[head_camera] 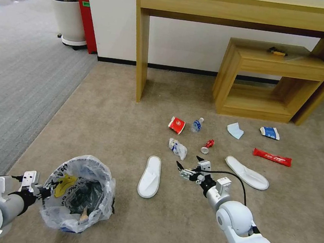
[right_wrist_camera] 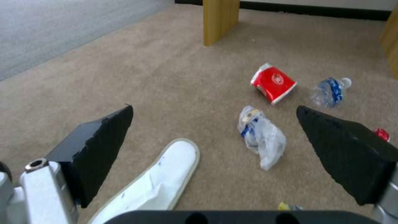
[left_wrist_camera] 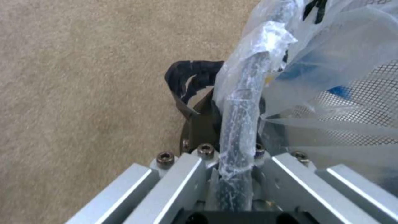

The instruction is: Pick up the trash bin and place the garbage on the floor into it.

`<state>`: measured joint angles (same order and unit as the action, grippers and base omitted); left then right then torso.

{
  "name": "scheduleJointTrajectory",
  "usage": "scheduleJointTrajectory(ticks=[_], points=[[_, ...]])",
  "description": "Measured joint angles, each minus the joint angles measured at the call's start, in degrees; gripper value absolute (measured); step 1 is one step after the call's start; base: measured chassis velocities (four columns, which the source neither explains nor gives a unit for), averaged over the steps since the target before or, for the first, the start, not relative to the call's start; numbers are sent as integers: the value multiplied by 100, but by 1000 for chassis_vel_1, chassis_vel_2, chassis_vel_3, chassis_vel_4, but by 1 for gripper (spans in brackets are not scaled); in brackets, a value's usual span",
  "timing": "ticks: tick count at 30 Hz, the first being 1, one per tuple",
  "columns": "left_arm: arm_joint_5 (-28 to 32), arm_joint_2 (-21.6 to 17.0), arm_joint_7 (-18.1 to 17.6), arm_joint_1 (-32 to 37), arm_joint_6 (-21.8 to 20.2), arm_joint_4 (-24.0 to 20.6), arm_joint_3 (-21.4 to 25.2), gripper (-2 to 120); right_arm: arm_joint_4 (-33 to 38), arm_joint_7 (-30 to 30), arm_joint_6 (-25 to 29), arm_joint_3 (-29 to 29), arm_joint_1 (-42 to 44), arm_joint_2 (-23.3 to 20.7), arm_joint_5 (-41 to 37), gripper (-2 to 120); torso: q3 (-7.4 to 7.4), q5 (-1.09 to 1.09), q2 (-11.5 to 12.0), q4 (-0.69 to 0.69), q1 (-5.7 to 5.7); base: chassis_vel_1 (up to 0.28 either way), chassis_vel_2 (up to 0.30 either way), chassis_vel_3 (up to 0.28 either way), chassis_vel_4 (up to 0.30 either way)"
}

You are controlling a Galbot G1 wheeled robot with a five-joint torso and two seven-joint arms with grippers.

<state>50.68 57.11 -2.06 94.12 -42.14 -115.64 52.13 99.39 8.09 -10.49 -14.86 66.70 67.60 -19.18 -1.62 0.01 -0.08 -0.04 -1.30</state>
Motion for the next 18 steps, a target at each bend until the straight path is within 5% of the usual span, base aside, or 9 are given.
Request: scheduleJointTrajectory(ticks=[12,18], points=[[7,5,35,5,0,47,62,0,-58,35,-25,36,-34,23,136,100,-3,-1,0,-3,-2,-158,182,165,-181],[5,22,88,-4,1,94,94,0,-187,61,-24,211,-37,96,222,100,-1,-1,0,1,-1,59,138,-29,-140]])
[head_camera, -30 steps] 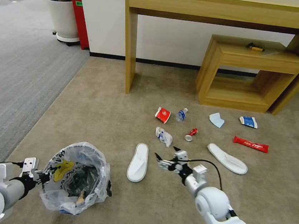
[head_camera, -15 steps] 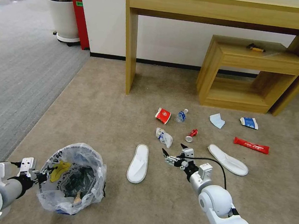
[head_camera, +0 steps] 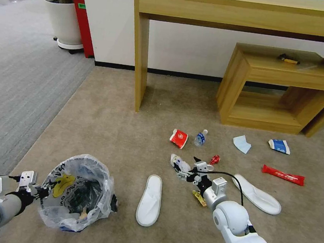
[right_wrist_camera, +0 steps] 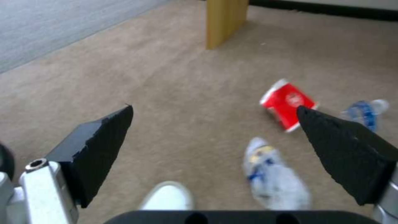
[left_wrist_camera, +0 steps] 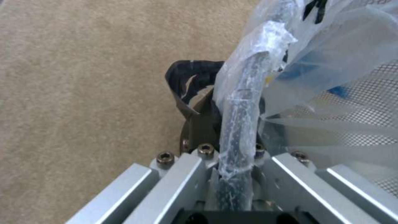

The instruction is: Pick up the trash bin and place the garbage on the floor into it.

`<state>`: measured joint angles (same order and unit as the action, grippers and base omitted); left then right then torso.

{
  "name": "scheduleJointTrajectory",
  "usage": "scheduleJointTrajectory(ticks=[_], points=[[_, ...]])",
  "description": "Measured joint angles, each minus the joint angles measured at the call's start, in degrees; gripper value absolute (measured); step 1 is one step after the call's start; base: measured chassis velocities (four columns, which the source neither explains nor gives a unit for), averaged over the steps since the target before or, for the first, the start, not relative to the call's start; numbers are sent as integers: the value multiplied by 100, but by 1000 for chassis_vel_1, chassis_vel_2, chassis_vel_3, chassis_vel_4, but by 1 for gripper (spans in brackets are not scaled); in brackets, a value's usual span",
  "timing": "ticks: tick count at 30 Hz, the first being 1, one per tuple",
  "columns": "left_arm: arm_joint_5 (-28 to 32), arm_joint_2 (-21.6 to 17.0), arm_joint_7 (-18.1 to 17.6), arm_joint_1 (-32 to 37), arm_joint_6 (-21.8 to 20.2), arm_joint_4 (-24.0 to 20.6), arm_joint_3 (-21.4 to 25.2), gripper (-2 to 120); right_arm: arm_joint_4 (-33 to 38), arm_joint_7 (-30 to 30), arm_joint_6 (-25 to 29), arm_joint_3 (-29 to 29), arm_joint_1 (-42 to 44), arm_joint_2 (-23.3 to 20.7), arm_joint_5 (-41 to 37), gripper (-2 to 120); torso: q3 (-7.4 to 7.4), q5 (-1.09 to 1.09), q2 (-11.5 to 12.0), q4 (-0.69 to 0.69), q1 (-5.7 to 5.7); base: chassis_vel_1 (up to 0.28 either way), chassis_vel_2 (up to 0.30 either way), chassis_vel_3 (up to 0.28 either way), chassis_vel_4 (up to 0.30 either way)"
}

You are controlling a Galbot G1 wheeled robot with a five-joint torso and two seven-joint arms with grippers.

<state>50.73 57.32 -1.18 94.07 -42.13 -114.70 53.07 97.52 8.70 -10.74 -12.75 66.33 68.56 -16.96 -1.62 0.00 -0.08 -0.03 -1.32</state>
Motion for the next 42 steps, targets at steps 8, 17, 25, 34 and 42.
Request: scheduleJointTrajectory(ticks=[8,17,25,34,42], points=[[-15,-11,91,17,0,102,62,0,-526,-512,-469,657,-71,76,-451,100,0,1,0,-1,1,68,45,-66,-47],[-26,23,108,22,0,44,106,0,-1413,-1118,-1380,1597,-578,418,-1150,100,0,0,0,-1,1,0,0,0,0],[-107,97,97,47,0,-37,55,0,-1907,-1585,-1703,1999,-782,704,-1480,100,0,0,0,-2,1,0,0,0,0],[-143,125,73,45,0,-111,16,0,-2388,-1528,-1594,2004,-883,914,-1290,87,0,0,0,-3,1,0,0,0,0],[-146,130,72,47,0,-124,10,0,-2537,-1481,-1486,1978,-911,965,-1246,57,0,-1,0,-4,1,0,0,0,0]])
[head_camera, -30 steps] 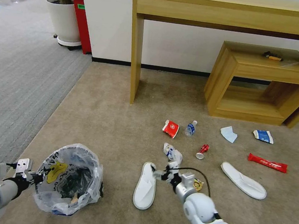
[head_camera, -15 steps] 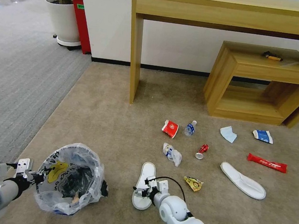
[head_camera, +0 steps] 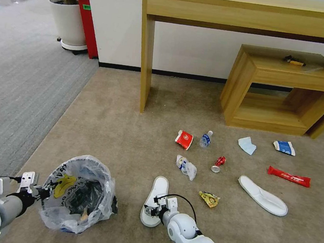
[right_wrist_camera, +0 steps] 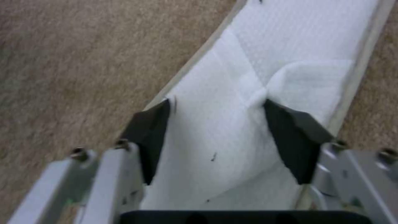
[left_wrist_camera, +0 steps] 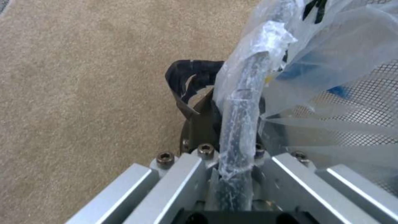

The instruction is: Pick up the trash bin and place the garbage on the floor into it.

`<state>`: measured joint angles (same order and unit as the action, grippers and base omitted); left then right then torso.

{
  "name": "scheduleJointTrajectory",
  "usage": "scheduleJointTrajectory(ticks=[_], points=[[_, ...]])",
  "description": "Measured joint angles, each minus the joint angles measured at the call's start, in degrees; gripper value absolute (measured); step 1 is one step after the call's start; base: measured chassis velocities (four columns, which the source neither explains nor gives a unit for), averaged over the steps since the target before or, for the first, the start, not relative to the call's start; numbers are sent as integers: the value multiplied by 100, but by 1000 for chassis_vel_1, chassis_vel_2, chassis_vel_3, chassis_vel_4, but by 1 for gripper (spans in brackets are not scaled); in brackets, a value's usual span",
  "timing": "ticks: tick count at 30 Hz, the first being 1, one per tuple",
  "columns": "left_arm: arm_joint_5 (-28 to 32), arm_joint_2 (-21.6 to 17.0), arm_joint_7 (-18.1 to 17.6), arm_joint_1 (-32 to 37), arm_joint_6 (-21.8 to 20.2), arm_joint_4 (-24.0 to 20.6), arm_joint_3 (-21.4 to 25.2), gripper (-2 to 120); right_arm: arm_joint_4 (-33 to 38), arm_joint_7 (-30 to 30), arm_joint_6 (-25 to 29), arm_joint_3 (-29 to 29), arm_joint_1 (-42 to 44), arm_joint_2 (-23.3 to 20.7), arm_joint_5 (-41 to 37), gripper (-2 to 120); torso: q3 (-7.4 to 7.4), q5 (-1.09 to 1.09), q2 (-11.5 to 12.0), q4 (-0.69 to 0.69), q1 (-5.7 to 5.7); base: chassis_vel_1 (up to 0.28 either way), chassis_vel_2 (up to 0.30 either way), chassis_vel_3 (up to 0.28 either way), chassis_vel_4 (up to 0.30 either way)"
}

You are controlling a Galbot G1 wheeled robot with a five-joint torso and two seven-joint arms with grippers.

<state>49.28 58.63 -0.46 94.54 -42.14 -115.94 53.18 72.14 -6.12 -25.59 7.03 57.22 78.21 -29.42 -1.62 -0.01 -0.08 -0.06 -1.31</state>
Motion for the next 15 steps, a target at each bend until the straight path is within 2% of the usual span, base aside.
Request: scheduleJointTrajectory(ticks=[2,3,5,9,10,12,15], points=[[-1,1,0,0,0,-3,-5,0,-35,8,9,-10,-10,13,-1,55,0,0,0,0,0,0,0,0,0],[-2,1,0,0,0,-9,-12,0,-93,21,30,-26,-27,34,-1,48,0,-1,0,0,0,0,0,0,0],[-3,1,0,0,0,-12,-15,0,-136,37,52,-40,-41,49,0,44,0,-1,-1,-1,0,0,0,0,0],[1,-21,-1,-11,0,-35,-18,0,-261,165,215,-109,-70,60,64,25,-1,1,-1,1,0,0,0,0,0],[1,-21,-1,-11,0,-35,-18,0,-261,165,215,-109,-70,60,64,25,-1,1,-1,1,0,0,0,0,0],[6,-26,-2,-14,0,-41,-25,0,-221,313,374,-152,-51,27,235,14,-2,4,0,4,0,0,0,0,0],[9,-30,-2,-16,0,-46,-35,0,-152,448,480,-209,-41,15,389,6,-2,7,1,6,0,0,0,0,0]])
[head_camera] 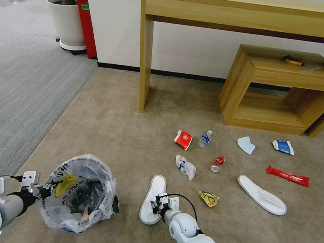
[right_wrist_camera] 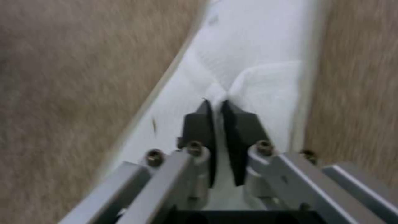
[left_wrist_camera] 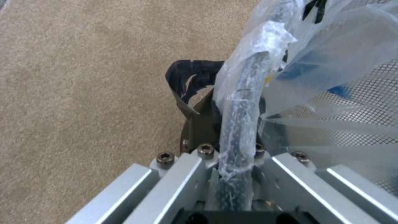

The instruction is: Pick up the trash bin and place the garbage on the floor into it.

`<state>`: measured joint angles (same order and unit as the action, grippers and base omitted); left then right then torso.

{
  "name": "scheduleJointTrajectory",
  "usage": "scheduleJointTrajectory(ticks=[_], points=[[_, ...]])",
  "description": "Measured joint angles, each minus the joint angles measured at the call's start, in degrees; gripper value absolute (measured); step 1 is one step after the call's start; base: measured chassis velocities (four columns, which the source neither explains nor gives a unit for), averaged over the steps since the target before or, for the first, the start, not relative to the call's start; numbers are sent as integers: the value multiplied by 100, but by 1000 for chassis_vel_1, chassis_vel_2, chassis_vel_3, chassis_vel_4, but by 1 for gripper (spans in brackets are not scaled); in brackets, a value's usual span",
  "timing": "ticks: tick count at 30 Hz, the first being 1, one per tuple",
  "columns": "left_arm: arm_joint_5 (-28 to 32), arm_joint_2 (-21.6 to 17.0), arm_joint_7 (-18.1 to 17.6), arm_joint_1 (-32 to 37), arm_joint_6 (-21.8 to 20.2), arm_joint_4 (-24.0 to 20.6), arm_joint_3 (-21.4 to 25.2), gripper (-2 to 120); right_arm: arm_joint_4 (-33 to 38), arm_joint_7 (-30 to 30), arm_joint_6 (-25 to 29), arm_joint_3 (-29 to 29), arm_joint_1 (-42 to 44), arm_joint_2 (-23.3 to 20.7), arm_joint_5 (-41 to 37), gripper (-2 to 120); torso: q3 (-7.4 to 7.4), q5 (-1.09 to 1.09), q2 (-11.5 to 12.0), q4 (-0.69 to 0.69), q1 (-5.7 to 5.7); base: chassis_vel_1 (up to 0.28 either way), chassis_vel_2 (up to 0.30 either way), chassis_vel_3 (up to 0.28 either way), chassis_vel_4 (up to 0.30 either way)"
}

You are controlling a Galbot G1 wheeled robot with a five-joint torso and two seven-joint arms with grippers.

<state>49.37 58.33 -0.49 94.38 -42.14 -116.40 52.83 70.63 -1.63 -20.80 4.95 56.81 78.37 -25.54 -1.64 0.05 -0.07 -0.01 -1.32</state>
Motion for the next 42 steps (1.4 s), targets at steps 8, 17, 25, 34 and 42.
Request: scheduleJointTrajectory(ticks=[8,17,25,34,42], points=[[7,-34,0,-11,0,-28,-41,0,524,458,380,-360,10,-138,530,0,1,-3,0,-3,0,0,0,0,0],[7,-64,1,-39,0,-53,-129,0,1476,662,658,-818,-71,-435,676,0,1,-4,0,-5,0,0,0,0,0],[-13,-133,-71,-126,0,-151,-348,0,2818,1006,549,-581,-859,-841,70,0,2,-4,0,-4,0,0,0,0,0],[125,-386,-407,-302,0,-246,-666,0,3510,1125,209,978,-2268,-1023,-630,0,2,-6,0,-2,0,0,0,0,0],[281,-719,-597,-476,0,-227,-913,0,3430,1242,314,2233,-2532,-893,-291,0,1,-6,0,-4,0,0,0,0,0]])
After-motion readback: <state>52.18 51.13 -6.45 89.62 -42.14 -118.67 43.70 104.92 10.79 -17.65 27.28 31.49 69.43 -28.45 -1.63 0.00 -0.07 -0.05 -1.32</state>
